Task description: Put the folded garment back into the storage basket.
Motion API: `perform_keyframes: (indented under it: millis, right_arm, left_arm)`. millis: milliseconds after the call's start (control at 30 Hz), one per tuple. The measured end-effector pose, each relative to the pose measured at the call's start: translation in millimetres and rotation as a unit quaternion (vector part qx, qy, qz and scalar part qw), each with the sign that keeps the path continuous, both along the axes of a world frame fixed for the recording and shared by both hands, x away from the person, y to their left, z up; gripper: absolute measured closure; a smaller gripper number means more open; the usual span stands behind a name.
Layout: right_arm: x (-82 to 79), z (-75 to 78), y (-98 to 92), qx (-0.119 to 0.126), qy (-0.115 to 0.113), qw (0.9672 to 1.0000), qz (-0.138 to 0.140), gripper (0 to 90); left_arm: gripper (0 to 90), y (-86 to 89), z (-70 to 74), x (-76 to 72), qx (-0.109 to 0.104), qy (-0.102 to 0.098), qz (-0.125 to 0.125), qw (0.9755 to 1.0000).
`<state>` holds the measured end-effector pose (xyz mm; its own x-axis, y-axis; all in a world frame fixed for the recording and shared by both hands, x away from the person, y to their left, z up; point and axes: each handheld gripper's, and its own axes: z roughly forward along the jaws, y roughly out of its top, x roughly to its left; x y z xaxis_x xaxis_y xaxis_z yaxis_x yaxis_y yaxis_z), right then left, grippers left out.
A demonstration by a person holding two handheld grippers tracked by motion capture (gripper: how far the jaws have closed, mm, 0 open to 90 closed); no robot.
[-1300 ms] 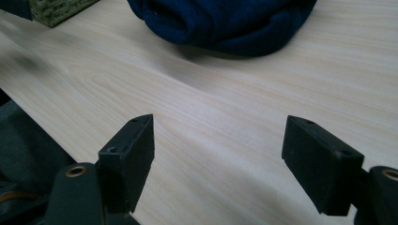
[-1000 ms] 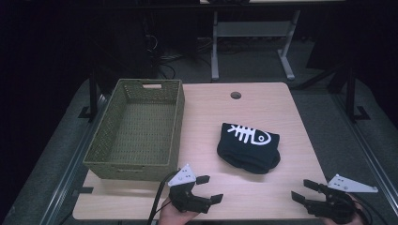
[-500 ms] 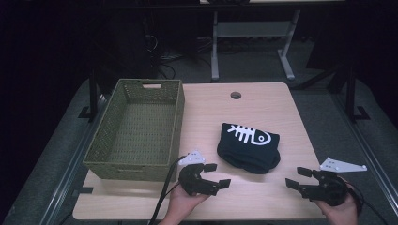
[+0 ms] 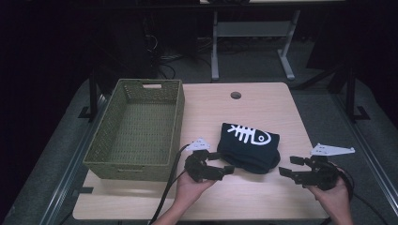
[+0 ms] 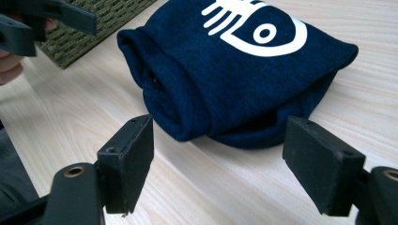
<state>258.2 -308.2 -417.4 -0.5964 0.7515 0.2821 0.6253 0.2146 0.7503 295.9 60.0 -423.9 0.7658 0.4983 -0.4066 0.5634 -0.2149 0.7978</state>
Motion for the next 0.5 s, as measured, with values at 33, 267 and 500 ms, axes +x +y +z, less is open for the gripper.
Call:
perform_keyframes:
  millis: [33, 267, 500]
  right_arm:
    - [2.3, 1.1, 0.5, -0.001, 0.0, 1.0, 0.0, 25.0]
    - [21.3, 8.4, 5.0, -0.002, 0.012, 0.9999, 0.003, 25.1]
    - [40.8, 7.1, 6.8, -0.001, 0.038, 0.9993, -0.007, 25.3]
  left_arm:
    - [17.7, -2.0, 0.4, 2.1, 0.0, -0.002, 0.003, 1.0]
    - [18.4, -12.1, -0.3, 24.6, 0.018, -0.004, 0.034, 0.9993]
    - [19.1, -14.0, -9.3, 47.5, 0.028, 0.016, 0.071, 0.9969]
